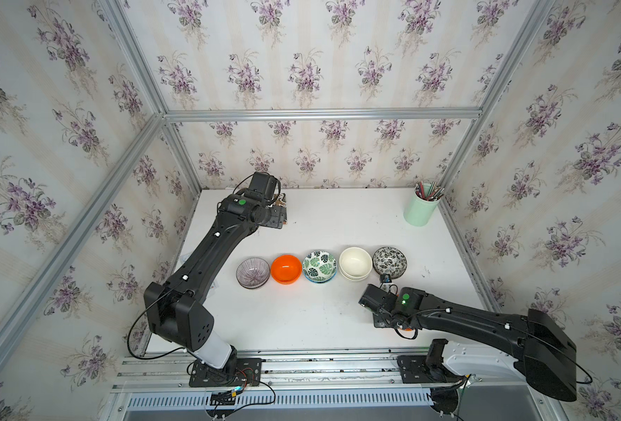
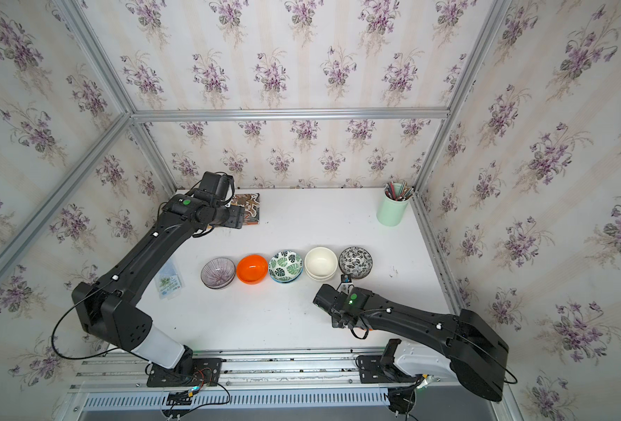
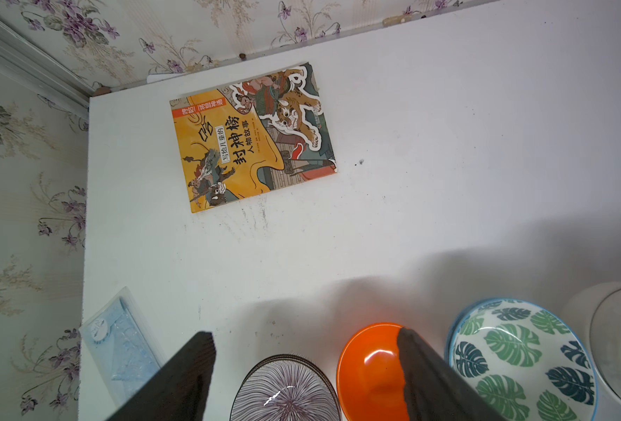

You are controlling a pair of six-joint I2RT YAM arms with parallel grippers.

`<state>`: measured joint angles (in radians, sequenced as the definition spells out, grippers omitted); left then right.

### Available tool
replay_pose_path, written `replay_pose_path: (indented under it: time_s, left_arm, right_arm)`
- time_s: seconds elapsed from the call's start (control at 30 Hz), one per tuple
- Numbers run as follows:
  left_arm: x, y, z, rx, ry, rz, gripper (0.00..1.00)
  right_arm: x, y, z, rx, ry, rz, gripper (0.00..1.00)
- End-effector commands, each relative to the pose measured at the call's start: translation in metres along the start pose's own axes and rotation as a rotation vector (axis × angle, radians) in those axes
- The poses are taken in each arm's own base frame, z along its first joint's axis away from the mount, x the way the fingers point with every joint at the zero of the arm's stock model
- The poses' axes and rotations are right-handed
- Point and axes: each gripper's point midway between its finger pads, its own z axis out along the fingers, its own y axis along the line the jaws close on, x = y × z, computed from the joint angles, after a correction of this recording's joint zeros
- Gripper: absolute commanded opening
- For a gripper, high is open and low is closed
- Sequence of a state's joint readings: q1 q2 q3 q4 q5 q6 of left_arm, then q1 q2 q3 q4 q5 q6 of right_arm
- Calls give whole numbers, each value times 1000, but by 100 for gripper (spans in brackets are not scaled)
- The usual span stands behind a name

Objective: Stack the bowls
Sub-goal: Pick up the bowl from the center of the board.

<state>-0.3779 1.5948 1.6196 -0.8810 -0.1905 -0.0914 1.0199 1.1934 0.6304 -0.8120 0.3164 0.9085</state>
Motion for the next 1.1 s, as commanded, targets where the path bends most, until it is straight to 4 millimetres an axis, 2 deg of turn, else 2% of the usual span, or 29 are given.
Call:
replay_pose_path:
  time_s: [0.0,0.13,0.17,0.27,0.37,0.57,0.67,0.73,0.8,0.83,0.9,0.97,1.07]
  left_arm:
    - [-1,0,1,2,-3,-17,82]
    - [2,0,3,-4,6,-17,82]
    - [3,0,5,-3,11,-17,82]
    - [8,0,9,-5,26,-21,82]
    - [12,1,12,-8,42,-33,82]
    - [17,14,17,33,87,-142,82]
    - [23,26,18,42,106,-193,82]
    - [27,32,20,64,116,-227,84]
    - [30,28,21,131,131,-248,93]
    - [31,23,20,172,137,-244,94]
    - [30,6,14,277,152,-232,94]
    - [26,-10,2,379,154,-215,87]
    - [25,-20,-10,441,157,-191,82]
  right_arm:
    - [-7,3,2,-2,-31,-23,23]
    - [-9,4,1,-6,-41,-43,2]
    - [-10,4,0,-5,-43,-48,0]
    - [-16,6,-6,-3,-56,-64,0]
    - [-30,13,-22,3,-84,-87,0]
    - [-68,49,-75,16,-186,-218,0]
    - [-93,90,-103,-26,-265,-321,0]
    - [-109,132,-119,-83,-334,-425,0]
    - [-115,174,-127,-141,-380,-589,0]
    - [-119,194,-133,-179,-413,-651,0]
    - [-120,226,-131,-227,-446,-784,0]
    - [-117,248,-132,-277,-484,-917,0]
    - [-108,264,-136,-341,-529,-1027,0]
